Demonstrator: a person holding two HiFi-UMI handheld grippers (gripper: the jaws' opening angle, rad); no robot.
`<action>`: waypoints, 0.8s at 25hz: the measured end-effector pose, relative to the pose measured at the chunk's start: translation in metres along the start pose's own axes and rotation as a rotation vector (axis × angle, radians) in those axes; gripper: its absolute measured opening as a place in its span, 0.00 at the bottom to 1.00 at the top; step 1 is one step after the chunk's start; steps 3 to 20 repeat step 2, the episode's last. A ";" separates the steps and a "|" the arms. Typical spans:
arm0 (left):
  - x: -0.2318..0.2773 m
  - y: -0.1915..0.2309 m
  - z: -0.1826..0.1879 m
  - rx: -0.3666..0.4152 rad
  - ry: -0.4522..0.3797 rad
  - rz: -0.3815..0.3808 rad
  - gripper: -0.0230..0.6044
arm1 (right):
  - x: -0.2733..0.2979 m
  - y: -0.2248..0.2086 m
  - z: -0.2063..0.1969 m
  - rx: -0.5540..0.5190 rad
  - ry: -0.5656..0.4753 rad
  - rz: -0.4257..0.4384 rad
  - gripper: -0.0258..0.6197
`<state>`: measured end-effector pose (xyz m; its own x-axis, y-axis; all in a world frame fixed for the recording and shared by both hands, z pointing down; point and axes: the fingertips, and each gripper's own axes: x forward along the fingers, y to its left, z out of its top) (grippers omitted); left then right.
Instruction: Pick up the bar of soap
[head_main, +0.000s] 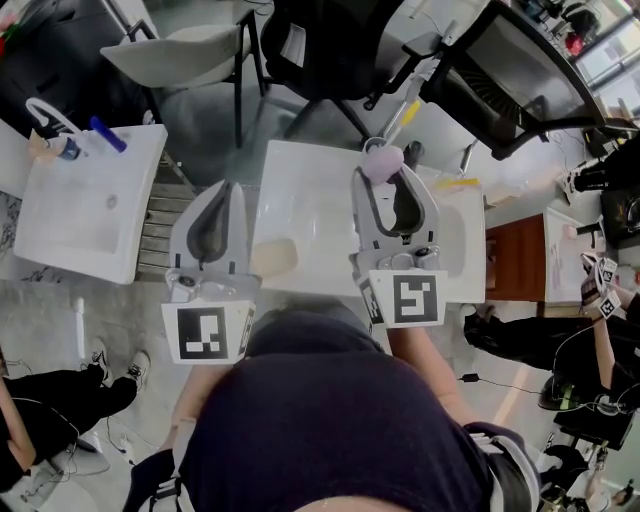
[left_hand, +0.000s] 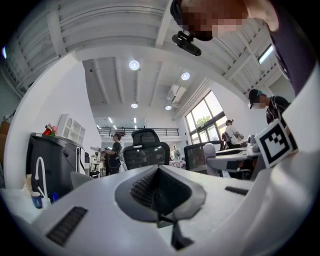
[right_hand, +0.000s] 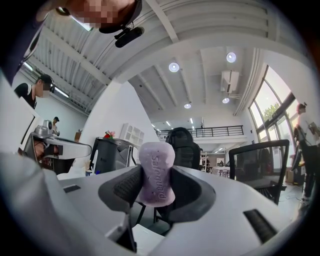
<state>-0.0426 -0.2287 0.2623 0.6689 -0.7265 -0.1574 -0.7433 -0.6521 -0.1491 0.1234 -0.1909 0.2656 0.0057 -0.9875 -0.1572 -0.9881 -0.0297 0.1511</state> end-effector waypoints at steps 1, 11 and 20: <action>0.000 0.001 -0.001 0.000 -0.001 0.000 0.03 | 0.001 0.001 0.000 -0.001 0.000 0.002 0.33; 0.001 0.001 -0.001 0.000 -0.002 -0.001 0.03 | 0.002 0.002 -0.001 -0.002 -0.001 0.004 0.33; 0.001 0.001 -0.001 0.000 -0.002 -0.001 0.03 | 0.002 0.002 -0.001 -0.002 -0.001 0.004 0.33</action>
